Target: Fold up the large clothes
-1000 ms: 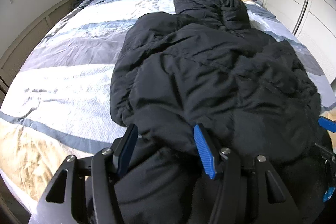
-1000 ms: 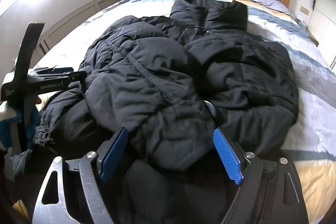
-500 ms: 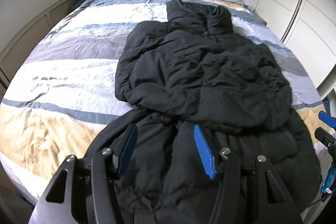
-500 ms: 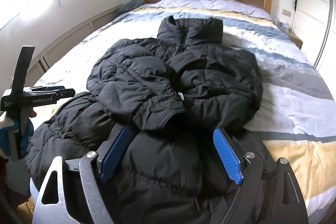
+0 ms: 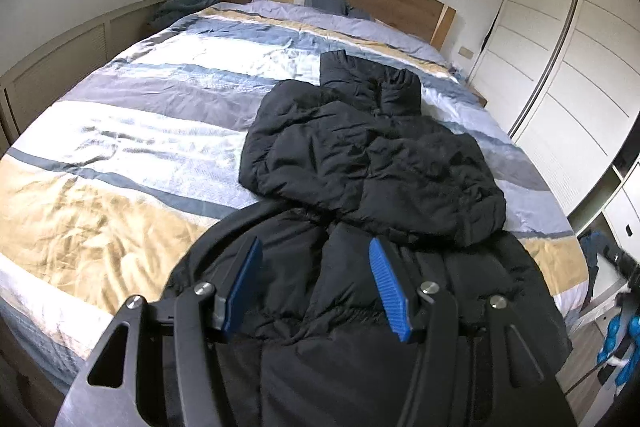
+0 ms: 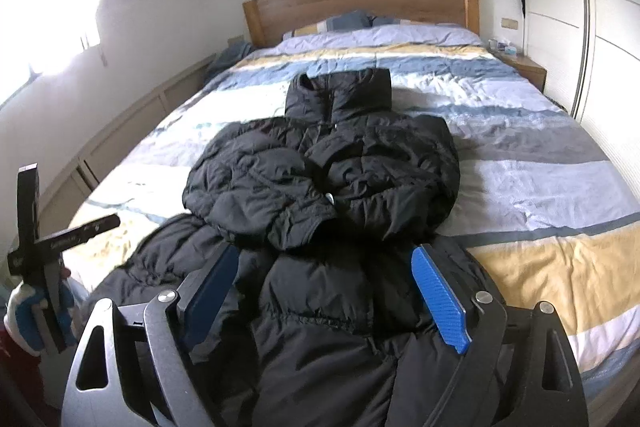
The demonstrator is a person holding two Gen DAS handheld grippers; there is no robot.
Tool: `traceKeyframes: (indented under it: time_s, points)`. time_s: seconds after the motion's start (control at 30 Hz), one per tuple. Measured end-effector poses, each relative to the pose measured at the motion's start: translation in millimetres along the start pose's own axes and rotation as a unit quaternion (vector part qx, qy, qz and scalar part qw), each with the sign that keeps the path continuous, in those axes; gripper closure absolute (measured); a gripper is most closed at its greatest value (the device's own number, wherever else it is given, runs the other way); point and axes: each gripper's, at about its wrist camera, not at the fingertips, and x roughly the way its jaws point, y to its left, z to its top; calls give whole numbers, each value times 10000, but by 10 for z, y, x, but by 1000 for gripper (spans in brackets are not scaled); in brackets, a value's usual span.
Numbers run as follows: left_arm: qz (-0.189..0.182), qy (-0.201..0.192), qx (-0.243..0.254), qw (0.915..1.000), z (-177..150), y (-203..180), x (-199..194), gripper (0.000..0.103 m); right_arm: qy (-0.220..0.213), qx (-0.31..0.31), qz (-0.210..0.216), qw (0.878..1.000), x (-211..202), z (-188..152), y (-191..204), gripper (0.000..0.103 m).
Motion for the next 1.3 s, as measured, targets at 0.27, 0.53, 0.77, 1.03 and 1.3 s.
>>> traceKeyframes:
  time_s: [0.27,0.53,0.77,1.03,1.3]
  points:
    - [156,390,-226,9989,-15,199,8,49,-226,93,163,9996,-142,15,-105,14]
    - [396,593,-157,9973,148,249,112,49,-382,560,-14,9977,-156,119,-573,14]
    - [777,726,195,9941,358,202,327,49,-452,816,-90,9956,-22,364,-904,14]
    - [729,756,326,9939,921,168,624,49,-519,818,-170,9952,224,790,-1187,14]
    - [254,768,260,9964,1766,92,1096,49,-407,684,-137,9967,745,1327,-1400,14]
